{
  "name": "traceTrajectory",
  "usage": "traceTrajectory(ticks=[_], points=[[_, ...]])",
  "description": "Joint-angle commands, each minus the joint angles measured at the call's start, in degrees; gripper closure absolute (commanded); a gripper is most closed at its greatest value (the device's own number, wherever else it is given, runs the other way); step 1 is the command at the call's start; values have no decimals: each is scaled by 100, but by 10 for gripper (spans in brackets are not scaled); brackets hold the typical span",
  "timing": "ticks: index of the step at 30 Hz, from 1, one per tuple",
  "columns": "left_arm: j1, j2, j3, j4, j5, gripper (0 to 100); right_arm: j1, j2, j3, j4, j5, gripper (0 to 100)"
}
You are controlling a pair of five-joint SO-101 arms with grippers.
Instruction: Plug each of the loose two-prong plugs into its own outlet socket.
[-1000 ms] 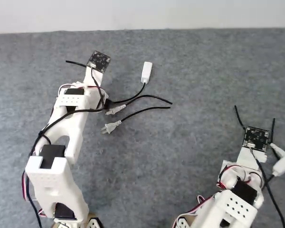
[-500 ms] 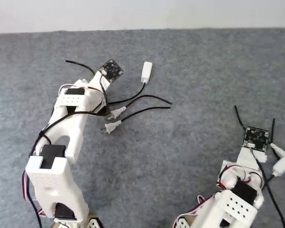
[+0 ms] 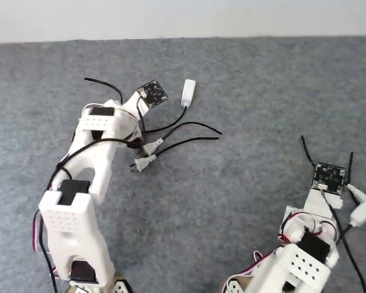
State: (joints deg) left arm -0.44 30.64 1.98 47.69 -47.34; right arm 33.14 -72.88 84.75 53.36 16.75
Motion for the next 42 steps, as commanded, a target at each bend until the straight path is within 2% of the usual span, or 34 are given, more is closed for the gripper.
traceTrajectory(ticks=[1, 2, 7, 15, 28, 30, 33, 39, 42], points=[[62, 545, -409, -105, -79, 938, -40, -66, -53, -84, 79, 819], [79, 730, -444, -220, -79, 984, -40, -66, -53, -84, 79, 819], [70, 1213, -646, -422, -88, 988, -40, -66, -53, -84, 79, 819], [123, -141, -655, 1134, -62, 988, -48, -66, -44, -92, 79, 819], [993, -1996, -646, 3218, -35, 988, -48, -66, -44, -119, 79, 819], [923, -2066, -646, 3015, 123, 988, -48, -66, -44, -119, 79, 819], [589, -1864, -646, 2171, 290, 978, -48, -66, -9, -119, 79, 819], [220, -949, -681, 1424, 958, 760, -48, -66, 9, -127, 79, 819], [202, -519, -681, 1108, 879, 758, -48, -66, 9, -127, 79, 819]])
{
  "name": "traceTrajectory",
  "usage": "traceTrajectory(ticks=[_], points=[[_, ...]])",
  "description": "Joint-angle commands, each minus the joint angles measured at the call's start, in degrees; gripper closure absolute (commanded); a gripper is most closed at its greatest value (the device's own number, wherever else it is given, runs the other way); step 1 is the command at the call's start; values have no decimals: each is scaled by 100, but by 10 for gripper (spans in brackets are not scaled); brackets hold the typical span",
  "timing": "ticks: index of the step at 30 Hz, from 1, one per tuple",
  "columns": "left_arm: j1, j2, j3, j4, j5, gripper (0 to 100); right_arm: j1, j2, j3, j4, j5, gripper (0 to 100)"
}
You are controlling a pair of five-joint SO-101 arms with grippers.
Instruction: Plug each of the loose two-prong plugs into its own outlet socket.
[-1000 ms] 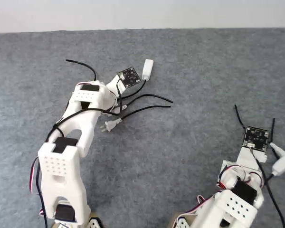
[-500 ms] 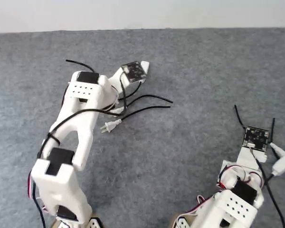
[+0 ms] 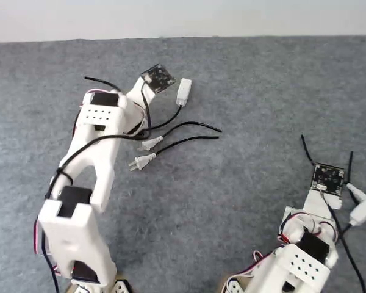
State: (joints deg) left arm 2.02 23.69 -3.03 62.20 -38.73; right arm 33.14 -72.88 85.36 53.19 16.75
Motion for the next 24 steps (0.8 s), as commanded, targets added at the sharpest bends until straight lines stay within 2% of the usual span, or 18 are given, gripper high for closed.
traceTrajectory(ticks=[1, 8, 21, 24], points=[[-53, 308, -180, -475, -79, 765, -48, -66, -53, -110, 79, 819], [-18, 853, -189, -1705, -149, 826, -48, -66, -53, -110, 79, 819], [132, 1371, -330, -1749, -149, 982, -48, -66, -53, -101, 79, 819], [123, 1442, -365, -1741, -149, 987, -48, -66, -53, -101, 79, 819]])
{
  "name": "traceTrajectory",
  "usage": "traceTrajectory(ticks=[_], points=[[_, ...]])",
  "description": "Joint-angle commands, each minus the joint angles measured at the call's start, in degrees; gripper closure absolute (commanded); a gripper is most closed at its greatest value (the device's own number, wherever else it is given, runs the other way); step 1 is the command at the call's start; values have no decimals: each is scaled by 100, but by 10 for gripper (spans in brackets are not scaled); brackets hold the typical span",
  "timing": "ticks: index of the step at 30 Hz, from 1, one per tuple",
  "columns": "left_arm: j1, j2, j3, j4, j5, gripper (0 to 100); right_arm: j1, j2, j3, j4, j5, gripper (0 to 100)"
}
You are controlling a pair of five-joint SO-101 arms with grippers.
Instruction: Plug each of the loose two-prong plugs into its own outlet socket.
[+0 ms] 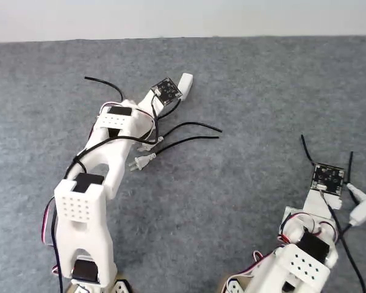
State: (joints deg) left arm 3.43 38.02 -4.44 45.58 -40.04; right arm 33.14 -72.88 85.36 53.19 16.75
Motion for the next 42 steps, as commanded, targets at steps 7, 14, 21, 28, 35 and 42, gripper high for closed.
traceTrajectory(ticks=[7, 14, 21, 28, 35, 42], points=[[-9, -132, -593, 1020, -18, 987, -48, -66, -53, -101, 79, 819], [0, -800, -875, 2066, -18, 987, -48, -66, -53, -101, 79, 819], [0, -1380, -857, 2725, -18, 987, -48, -66, -53, -119, 79, 819], [185, -2330, -857, 3736, -18, 987, -40, -57, 132, -514, 79, 819], [818, -3587, -848, 5011, -18, 987, -40, -57, 141, -523, 79, 819], [1292, -4809, -207, 5310, 659, 987, -40, -57, 141, -523, 79, 819]])
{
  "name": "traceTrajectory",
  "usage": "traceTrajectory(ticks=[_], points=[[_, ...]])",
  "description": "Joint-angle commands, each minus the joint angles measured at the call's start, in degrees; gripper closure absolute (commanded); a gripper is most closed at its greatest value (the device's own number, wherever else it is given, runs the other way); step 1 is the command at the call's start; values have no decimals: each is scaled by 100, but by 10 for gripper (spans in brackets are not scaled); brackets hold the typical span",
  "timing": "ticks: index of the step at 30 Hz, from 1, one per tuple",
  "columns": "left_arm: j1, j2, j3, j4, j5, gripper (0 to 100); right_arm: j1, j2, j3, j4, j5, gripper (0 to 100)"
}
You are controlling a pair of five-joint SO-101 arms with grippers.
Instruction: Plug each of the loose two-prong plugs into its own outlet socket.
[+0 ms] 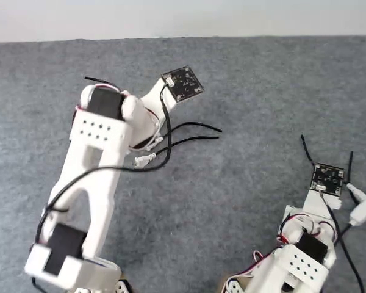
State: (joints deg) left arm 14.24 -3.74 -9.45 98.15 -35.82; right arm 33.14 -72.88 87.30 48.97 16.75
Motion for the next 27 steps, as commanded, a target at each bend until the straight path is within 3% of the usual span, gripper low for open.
traceTrajectory(ticks=[1, 6, 12, 16, 22, 27], points=[[290, -818, 497, 35, 237, 987, -40, -57, -53, -92, 79, 819], [237, -1530, 1631, -993, 369, 968, -40, -57, -44, -84, 79, 819], [-334, -1582, 2756, -2611, 1380, 784, -40, -57, -44, -84, 79, 819], [-404, -1503, 3204, -3393, 1618, 779, -40, -57, -44, -84, 79, 819], [-404, -440, 3037, -4079, 1635, 780, -40, -57, -44, -84, 79, 819], [-440, 800, 2158, -4176, 1714, 808, -40, -57, -44, -84, 79, 819]])
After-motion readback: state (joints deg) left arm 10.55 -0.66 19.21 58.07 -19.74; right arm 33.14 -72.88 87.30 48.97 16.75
